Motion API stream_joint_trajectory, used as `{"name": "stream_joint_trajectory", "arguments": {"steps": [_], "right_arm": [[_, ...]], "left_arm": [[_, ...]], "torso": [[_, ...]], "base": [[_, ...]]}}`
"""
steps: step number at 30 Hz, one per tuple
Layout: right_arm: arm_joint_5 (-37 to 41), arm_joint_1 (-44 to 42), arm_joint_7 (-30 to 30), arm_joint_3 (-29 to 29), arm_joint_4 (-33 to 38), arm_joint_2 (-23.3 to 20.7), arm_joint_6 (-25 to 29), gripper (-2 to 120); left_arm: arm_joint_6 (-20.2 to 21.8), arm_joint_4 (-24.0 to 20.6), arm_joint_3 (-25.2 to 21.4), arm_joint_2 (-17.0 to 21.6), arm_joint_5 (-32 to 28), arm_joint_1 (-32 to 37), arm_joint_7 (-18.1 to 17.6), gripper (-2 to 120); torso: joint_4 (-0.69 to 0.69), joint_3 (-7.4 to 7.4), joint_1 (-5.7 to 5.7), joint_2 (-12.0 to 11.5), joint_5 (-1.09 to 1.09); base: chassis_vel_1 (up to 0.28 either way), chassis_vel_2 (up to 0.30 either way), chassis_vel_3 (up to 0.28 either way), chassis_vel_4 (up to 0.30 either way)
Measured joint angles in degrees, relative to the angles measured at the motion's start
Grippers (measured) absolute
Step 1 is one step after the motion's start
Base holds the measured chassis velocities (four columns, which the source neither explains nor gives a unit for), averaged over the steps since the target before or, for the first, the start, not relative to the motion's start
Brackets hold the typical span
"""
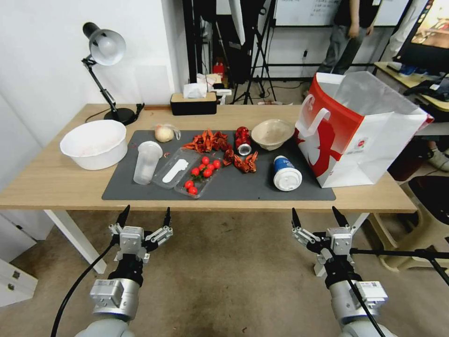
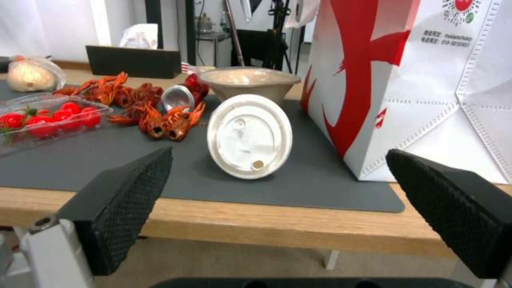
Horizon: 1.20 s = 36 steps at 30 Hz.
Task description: Pick up the trash from the table and place it into the takeout bag.
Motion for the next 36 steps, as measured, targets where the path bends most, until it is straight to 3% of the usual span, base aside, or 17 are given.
{"name": "stream_joint_trajectory", "arguments": {"steps": [5, 6, 8, 10, 12, 13, 14, 15, 30, 36], "right_arm": [[-0.7, -0.1, 0.5, -1.9, -1.6, 1.0, 1.4, 100], [-1.7, -0.4, 0.9, -4.7, -3.7, 2.5, 3.0, 100], [-2.3, -0.6, 1.2, -6.5, -5.3, 3.6, 4.2, 100], [-2.5, -0.4, 1.3, -7.3, -6.1, 4.2, 5.3, 100], [-2.5, -0.3, 1.3, -7.4, -6.3, 4.4, 5.7, 100], [-2.5, -0.3, 1.3, -7.4, -6.3, 4.4, 5.7, 100], [-2.5, -0.1, 1.3, -7.2, -6.4, 4.5, 5.8, 100], [-2.5, 0.0, 1.3, -7.1, -6.4, 4.5, 5.8, 100], [-2.1, 0.2, 1.5, -6.6, -6.1, 4.4, 5.8, 100], [2.2, 1.4, 1.1, -5.8, -6.5, 3.6, 4.9, 100]], "left_arm": [[0.0, 0.2, 0.2, 0.1, -0.1, -0.1, -0.4, 100], [0.0, 0.5, 1.0, 0.4, -0.3, -0.4, -1.3, 100], [0.2, 1.4, 2.5, 1.1, -0.8, -1.0, -3.1, 100], [0.5, 3.0, 5.4, 2.3, -1.8, -2.1, -6.5, 100], [0.9, 4.8, 8.6, 3.7, -3.1, -3.4, -10.4, 100], [0.9, 4.8, 8.6, 3.7, -3.1, -3.4, -10.4, 100], [1.1, 6.7, 11.7, 5.0, -4.5, -4.7, -13.8, 100], [0.9, 7.4, 12.5, 5.2, -5.1, -5.2, -14.2, 100], [0.2, 7.8, 12.6, 5.4, -5.4, -5.0, -14.0, 100], [-0.1, 8.6, 12.5, 5.3, -5.3, -4.9, -13.4, 100]], "torso": [[0.01, 0.0, 0.0, 0.0, -0.06], [0.02, 0.0, 0.0, 0.0, 0.07], [-0.01, 0.01, 0.0, 0.0, 0.08], [0.0, 0.0, 0.0, 0.0, -0.07], [0.0, 0.0, 0.0, 0.0, 0.01], [0.0, 0.0, 0.0, 0.0, 0.01], [-0.02, 0.01, 0.0, 0.0, -0.01], [-0.01, 0.01, 0.0, 0.0, 0.0], [0.0, 0.0, 0.0, 0.0, 0.0], [0.0, 0.0, 0.0, 0.0, 0.01]], "base": [[0.0, 0.0, 0.0, 0.0], [0.0, 0.0, 0.0, 0.0], [0.0, 0.0, 0.0, 0.0], [0.0, 0.0, 0.0, 0.0], [0.0, 0.0, 0.0, 0.0], [0.0, 0.0, 0.0, 0.0], [0.0, 0.0, 0.0, 0.0], [0.0, 0.0, 0.0, 0.0], [0.0, 0.0, 0.0, 0.0], [0.0, 0.0, 0.0, 0.0]]}}
